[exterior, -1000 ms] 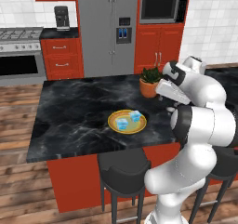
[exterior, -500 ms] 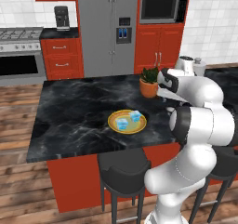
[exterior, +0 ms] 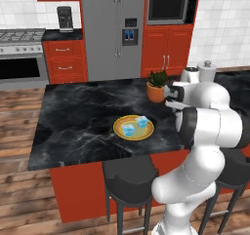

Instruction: Place two yogurt containers on each plate.

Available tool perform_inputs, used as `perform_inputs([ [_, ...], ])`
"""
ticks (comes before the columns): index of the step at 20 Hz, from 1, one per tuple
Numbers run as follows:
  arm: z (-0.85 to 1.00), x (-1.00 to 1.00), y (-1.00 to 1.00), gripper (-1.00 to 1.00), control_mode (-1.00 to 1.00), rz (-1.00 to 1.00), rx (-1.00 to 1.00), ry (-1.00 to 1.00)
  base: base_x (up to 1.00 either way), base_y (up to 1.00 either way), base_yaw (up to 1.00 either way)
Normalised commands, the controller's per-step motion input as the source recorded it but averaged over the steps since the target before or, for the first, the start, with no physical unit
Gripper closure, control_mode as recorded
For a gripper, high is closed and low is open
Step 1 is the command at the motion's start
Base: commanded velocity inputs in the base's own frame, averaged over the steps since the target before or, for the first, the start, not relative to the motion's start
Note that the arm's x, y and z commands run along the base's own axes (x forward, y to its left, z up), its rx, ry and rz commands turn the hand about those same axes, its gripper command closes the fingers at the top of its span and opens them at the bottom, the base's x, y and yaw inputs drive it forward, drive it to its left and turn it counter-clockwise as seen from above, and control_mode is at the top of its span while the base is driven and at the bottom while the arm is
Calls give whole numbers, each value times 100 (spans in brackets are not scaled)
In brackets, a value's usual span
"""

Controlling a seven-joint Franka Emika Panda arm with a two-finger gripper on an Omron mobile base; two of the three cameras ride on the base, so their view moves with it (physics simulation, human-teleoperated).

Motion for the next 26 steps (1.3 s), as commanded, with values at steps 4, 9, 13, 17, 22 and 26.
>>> perform_inputs([
  [4,-2,33,-30,-100,-100,-6,4,23,0,0,0],
  [9,-7,22,-21,-100,-100,0,2,13,0,0,0],
  [13,-19,32,-12,-100,-100,0,2,3,0,0,0],
  [17,-26,24,-2,-100,-100,0,7,1,0,0,0],
  [22,-31,18,0,-100,-100,0,3,0,0,0,0],
  [26,-19,15,-1,-100,-100,0,0,-2,0,0,0],
])
